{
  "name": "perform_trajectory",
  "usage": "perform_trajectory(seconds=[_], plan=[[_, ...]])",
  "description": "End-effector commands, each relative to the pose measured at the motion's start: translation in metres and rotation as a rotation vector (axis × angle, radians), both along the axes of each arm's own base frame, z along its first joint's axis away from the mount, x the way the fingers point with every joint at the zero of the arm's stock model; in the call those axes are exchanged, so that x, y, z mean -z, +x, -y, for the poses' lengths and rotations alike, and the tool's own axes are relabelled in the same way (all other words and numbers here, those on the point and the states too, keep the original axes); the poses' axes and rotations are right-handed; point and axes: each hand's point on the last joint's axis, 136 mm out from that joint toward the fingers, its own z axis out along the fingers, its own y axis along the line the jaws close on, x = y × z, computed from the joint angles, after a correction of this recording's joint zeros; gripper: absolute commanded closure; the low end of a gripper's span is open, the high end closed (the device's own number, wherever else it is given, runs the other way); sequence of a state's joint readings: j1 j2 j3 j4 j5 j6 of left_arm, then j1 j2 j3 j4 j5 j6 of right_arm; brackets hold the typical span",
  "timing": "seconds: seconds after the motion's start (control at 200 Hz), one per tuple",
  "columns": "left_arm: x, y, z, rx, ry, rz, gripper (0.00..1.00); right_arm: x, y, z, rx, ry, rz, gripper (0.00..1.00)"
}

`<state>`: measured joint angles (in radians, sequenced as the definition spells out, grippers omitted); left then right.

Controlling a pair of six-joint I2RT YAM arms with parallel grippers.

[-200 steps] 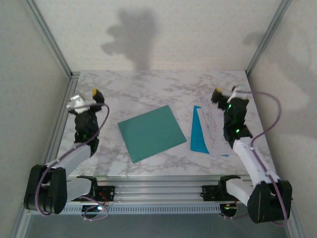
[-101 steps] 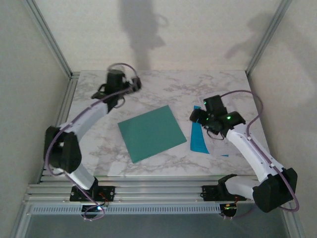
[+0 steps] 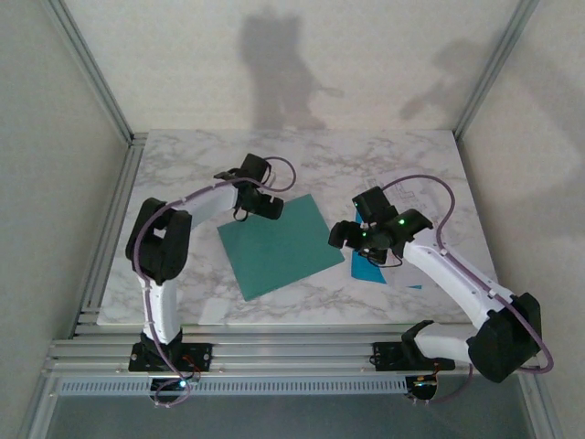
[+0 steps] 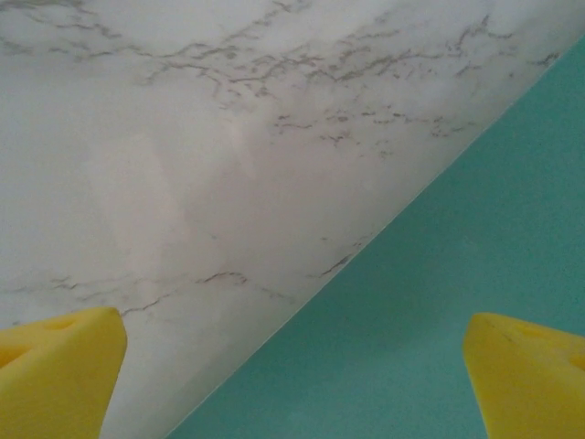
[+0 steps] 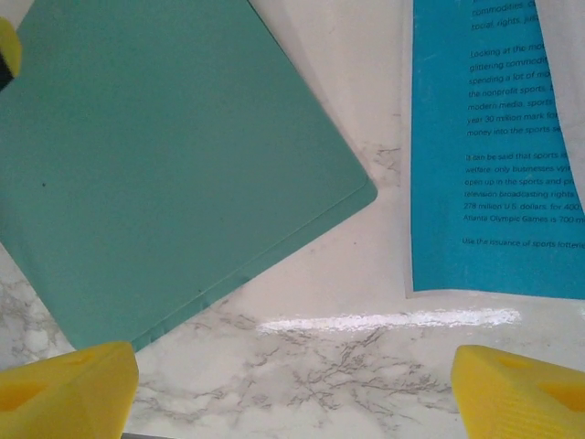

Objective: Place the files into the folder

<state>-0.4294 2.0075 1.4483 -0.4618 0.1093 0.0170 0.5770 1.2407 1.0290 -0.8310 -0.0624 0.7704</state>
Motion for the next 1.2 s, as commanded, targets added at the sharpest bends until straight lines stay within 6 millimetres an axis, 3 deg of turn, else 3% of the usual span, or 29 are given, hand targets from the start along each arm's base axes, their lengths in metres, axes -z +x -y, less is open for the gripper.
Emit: perform_trajectory(seconds=[0.0,0.15,0.395,0.561,0.741,0.971,1.066,1.191], plan=[[0.007,0.002,0.01,0.069,0.029,-0.026,0.05,0.006,-0.007,-0.004,-0.025,0.001,-0.036,0.11],[0.021,-0.007,0.022,0.1,-0.005,-0.07,0.09,0.012,-0.009,-0.006,-0.033,-0.005,-0.059,0.11],[0.044,-0.015,0.002,-0.012,0.058,-0.08,0.27,0.021,-0.008,-0.013,-0.046,-0.007,-0.086,0.12],[0.048,-0.017,-0.011,-0.132,0.058,-0.063,0.53,0.025,-0.004,-0.017,-0.057,-0.012,-0.098,0.13],[0.049,-0.022,-0.02,-0.239,0.029,-0.053,0.7,0.027,0.003,-0.021,-0.068,-0.02,-0.106,0.13],[0.049,-0.022,-0.028,-0.33,-0.01,-0.063,0.73,0.031,0.013,-0.037,-0.097,-0.001,-0.128,0.13],[0.04,-0.019,-0.032,-0.359,-0.046,-0.052,0.7,0.036,0.019,-0.05,-0.107,0.032,-0.151,0.16],[0.025,-0.012,-0.033,-0.38,-0.105,-0.041,0.62,0.061,0.014,-0.075,-0.139,0.039,-0.223,0.22]])
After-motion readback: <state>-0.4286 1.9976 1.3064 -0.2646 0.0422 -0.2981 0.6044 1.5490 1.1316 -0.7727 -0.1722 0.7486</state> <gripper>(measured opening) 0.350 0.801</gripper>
